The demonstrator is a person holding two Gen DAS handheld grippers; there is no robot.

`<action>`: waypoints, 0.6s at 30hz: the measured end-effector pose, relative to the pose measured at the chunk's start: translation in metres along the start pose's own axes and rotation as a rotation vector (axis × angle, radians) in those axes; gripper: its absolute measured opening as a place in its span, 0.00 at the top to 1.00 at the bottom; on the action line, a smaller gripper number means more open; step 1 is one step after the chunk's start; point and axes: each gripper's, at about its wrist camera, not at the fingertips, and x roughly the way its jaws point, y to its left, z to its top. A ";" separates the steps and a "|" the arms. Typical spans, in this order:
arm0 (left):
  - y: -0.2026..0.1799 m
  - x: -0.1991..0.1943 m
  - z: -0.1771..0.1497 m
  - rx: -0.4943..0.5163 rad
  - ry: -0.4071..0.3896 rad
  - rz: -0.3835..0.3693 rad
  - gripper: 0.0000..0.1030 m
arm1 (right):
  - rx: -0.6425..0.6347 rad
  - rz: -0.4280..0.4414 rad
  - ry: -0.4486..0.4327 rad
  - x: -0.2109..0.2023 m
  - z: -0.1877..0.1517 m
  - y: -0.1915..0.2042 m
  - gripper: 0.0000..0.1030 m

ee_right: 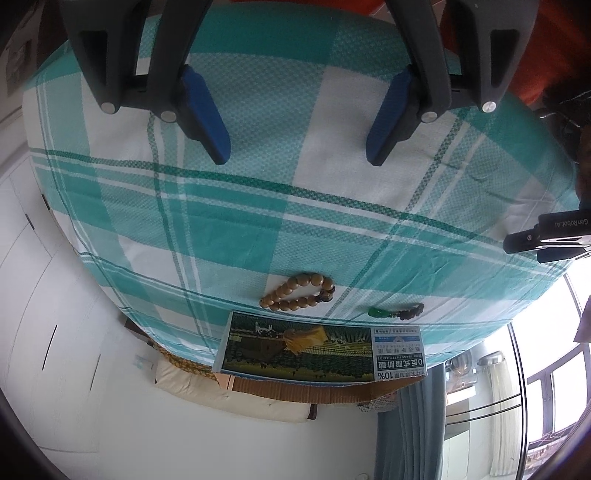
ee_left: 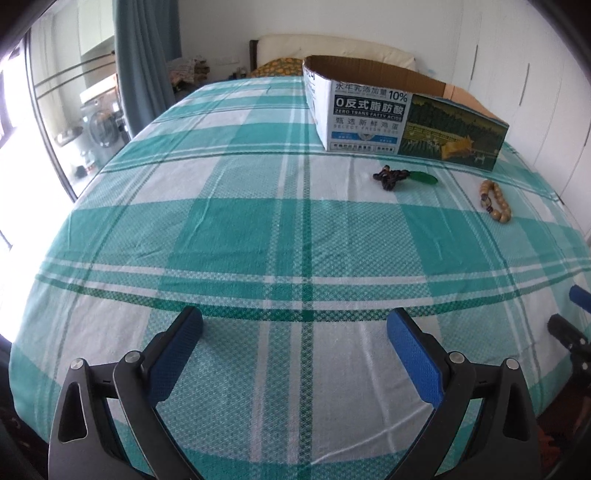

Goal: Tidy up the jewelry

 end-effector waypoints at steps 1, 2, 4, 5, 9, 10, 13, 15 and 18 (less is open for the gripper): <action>0.000 0.000 0.000 -0.005 -0.005 0.003 0.02 | 0.010 0.006 -0.003 0.001 0.000 -0.001 0.23; 0.000 0.000 -0.001 -0.012 -0.006 0.007 0.02 | 0.022 0.013 -0.005 0.001 -0.001 -0.002 0.23; 0.000 0.000 -0.001 -0.021 -0.006 0.014 0.01 | 0.055 0.029 -0.007 0.003 -0.002 -0.006 0.22; -0.001 0.000 -0.001 -0.024 -0.006 0.019 0.01 | 0.056 0.027 -0.010 0.003 -0.002 -0.006 0.21; -0.001 0.000 -0.001 -0.026 -0.007 0.025 0.00 | 0.056 0.025 -0.023 0.003 -0.003 -0.005 0.21; -0.001 0.000 -0.001 -0.026 -0.007 0.025 0.00 | 0.057 0.025 -0.025 0.003 -0.004 -0.005 0.21; -0.002 0.001 -0.001 -0.021 -0.007 0.024 0.00 | 0.061 0.021 -0.037 0.003 -0.004 -0.005 0.20; -0.002 0.001 -0.001 -0.018 -0.008 0.022 0.00 | 0.062 0.014 -0.047 0.002 -0.006 -0.004 0.20; -0.001 0.001 -0.002 -0.011 -0.008 0.017 0.00 | 0.067 0.003 -0.058 0.002 -0.007 -0.002 0.20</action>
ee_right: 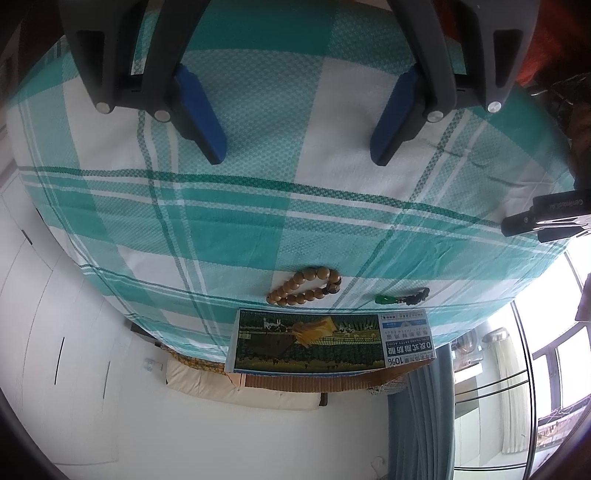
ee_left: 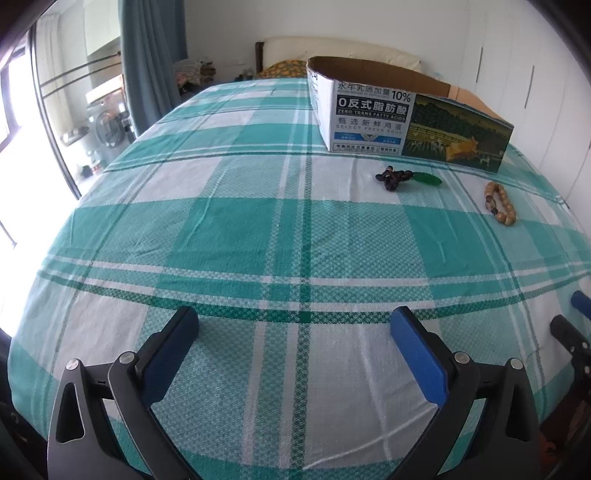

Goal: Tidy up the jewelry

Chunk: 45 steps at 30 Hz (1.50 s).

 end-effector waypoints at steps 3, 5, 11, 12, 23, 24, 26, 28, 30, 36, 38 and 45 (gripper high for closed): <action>0.000 0.000 0.001 0.006 0.008 -0.004 0.00 | 0.002 -0.004 -0.004 0.000 0.000 0.000 0.20; 0.001 0.001 0.001 0.008 0.013 -0.006 0.00 | 0.002 -0.004 -0.004 0.000 -0.001 0.000 0.20; 0.000 0.003 0.004 0.009 0.038 -0.006 0.01 | 0.002 -0.002 -0.002 -0.001 -0.001 -0.001 0.20; 0.000 0.003 0.005 0.009 0.041 -0.006 0.01 | 0.003 -0.003 -0.004 -0.001 -0.001 -0.001 0.20; 0.001 0.005 0.006 0.015 0.044 -0.009 0.01 | 0.009 -0.010 0.004 0.000 0.000 0.000 0.20; 0.001 0.005 0.007 0.016 0.045 -0.010 0.01 | 0.010 -0.011 0.005 0.000 0.000 0.000 0.20; 0.001 0.006 0.007 0.016 0.047 -0.010 0.01 | 0.012 -0.012 0.009 0.000 0.001 0.000 0.20; 0.000 0.006 0.007 0.017 0.052 -0.011 0.01 | 0.011 -0.011 0.017 0.001 0.002 0.000 0.20; 0.000 0.007 0.008 0.017 0.056 -0.011 0.01 | 0.011 -0.010 0.028 0.002 0.003 0.000 0.20; -0.001 0.007 0.008 0.018 0.059 -0.011 0.01 | 0.008 -0.003 0.050 0.003 0.006 0.000 0.20; -0.001 0.007 0.008 0.019 0.058 -0.012 0.01 | 0.008 -0.003 0.054 0.003 0.006 0.000 0.20; -0.001 0.007 0.008 0.023 0.056 -0.015 0.01 | 0.010 -0.005 0.060 0.003 0.006 0.000 0.20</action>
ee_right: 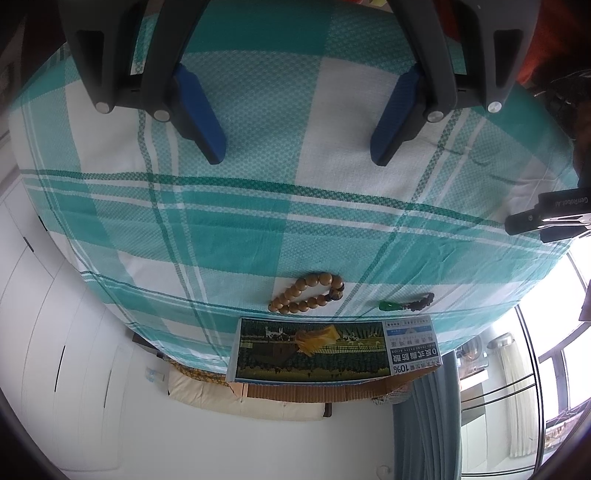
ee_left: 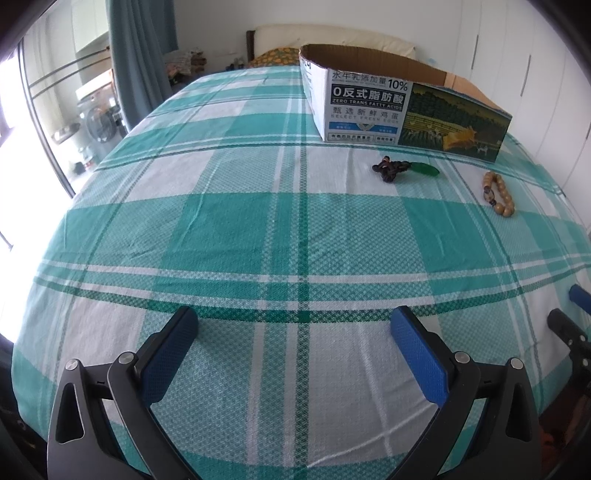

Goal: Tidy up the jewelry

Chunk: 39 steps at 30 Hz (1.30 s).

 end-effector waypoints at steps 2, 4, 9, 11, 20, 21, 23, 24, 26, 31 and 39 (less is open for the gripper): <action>0.000 0.000 -0.001 0.000 -0.004 0.000 0.01 | 0.000 0.000 0.000 0.000 0.000 0.000 0.20; 0.000 -0.001 -0.001 0.000 -0.008 0.000 0.01 | -0.001 0.000 0.000 0.000 0.000 0.000 0.20; 0.000 0.000 -0.001 0.003 0.001 -0.003 0.01 | -0.002 0.004 0.012 0.000 0.001 0.000 0.20; 0.001 0.001 0.005 0.006 0.047 -0.015 0.01 | 0.002 0.022 0.064 0.000 0.008 -0.004 0.20; -0.023 0.006 0.068 0.093 0.006 -0.170 0.01 | -0.005 0.167 -0.010 0.004 0.078 -0.013 0.20; -0.032 0.014 0.075 0.122 0.009 -0.175 0.01 | -0.018 0.193 -0.010 0.010 0.085 -0.010 0.20; -0.047 0.030 0.087 0.183 0.007 -0.161 0.02 | -0.053 0.229 -0.003 0.025 0.101 0.000 0.24; -0.053 0.038 0.093 0.205 0.008 -0.147 0.03 | -0.069 0.252 0.009 0.033 0.108 0.005 0.32; -0.063 0.051 0.101 0.235 0.016 -0.150 0.11 | -0.085 0.289 0.047 0.053 0.119 0.012 0.41; -0.078 0.072 0.110 0.304 0.039 -0.169 0.24 | -0.049 0.312 0.158 0.093 0.123 0.013 0.58; -0.074 0.068 0.116 0.276 0.041 -0.248 0.90 | -0.119 0.211 0.159 0.103 0.128 0.030 0.86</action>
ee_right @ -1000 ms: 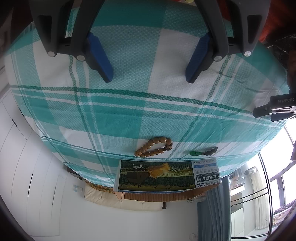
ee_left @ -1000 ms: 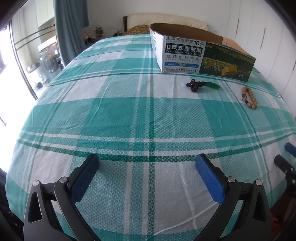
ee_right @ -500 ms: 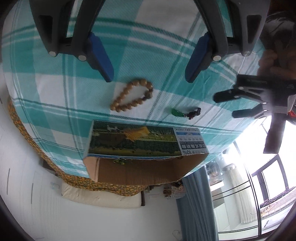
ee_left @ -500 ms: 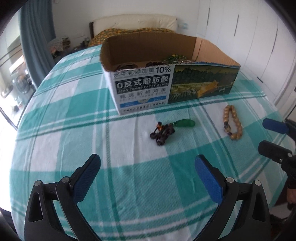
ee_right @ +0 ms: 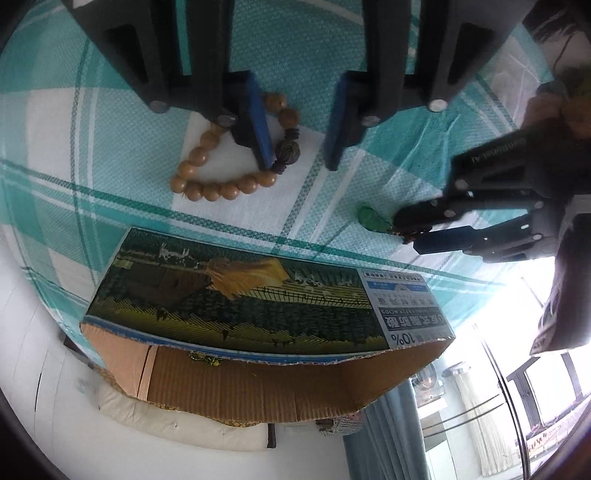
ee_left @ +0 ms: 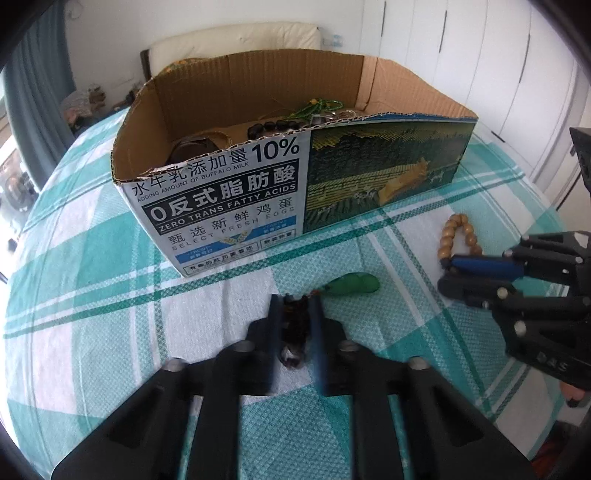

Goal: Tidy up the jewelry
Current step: 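Grasp the green-pendant strand with the left tool while the right grasps the wooden bracelet, then carry both held items into the box and open both tools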

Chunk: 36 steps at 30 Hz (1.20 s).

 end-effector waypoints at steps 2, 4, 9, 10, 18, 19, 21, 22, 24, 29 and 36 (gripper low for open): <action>0.004 -0.006 0.001 -0.033 0.006 -0.025 0.93 | 0.012 0.018 0.000 -0.005 -0.001 0.000 0.86; 0.010 -0.019 0.002 -0.059 -0.003 -0.041 0.93 | 0.020 0.030 -0.027 -0.017 -0.002 -0.001 0.86; 0.016 -0.066 0.008 -0.116 -0.064 -0.098 0.93 | 0.067 0.104 -0.105 -0.067 0.011 -0.015 0.86; 0.017 -0.078 0.013 -0.120 -0.078 -0.104 0.93 | 0.067 0.113 -0.117 -0.075 0.016 -0.018 0.86; 0.032 -0.148 0.075 -0.148 -0.203 -0.111 0.94 | 0.052 0.187 -0.218 -0.135 0.074 -0.038 0.86; 0.036 -0.148 0.084 -0.152 -0.210 -0.109 0.94 | 0.049 0.192 -0.229 -0.140 0.085 -0.040 0.86; 0.040 -0.146 0.106 -0.149 -0.218 -0.083 0.94 | 0.046 0.188 -0.245 -0.142 0.105 -0.045 0.86; 0.042 -0.142 0.113 -0.146 -0.220 -0.072 0.94 | 0.044 0.184 -0.247 -0.141 0.114 -0.047 0.86; 0.045 -0.128 0.128 -0.149 -0.210 -0.056 0.94 | 0.041 0.174 -0.239 -0.132 0.130 -0.051 0.86; 0.050 -0.081 0.141 -0.159 -0.146 -0.025 0.93 | 0.042 0.152 -0.165 -0.093 0.151 -0.059 0.86; 0.046 -0.037 0.132 -0.173 -0.070 0.035 0.77 | 0.137 0.245 -0.054 -0.028 0.142 -0.067 0.80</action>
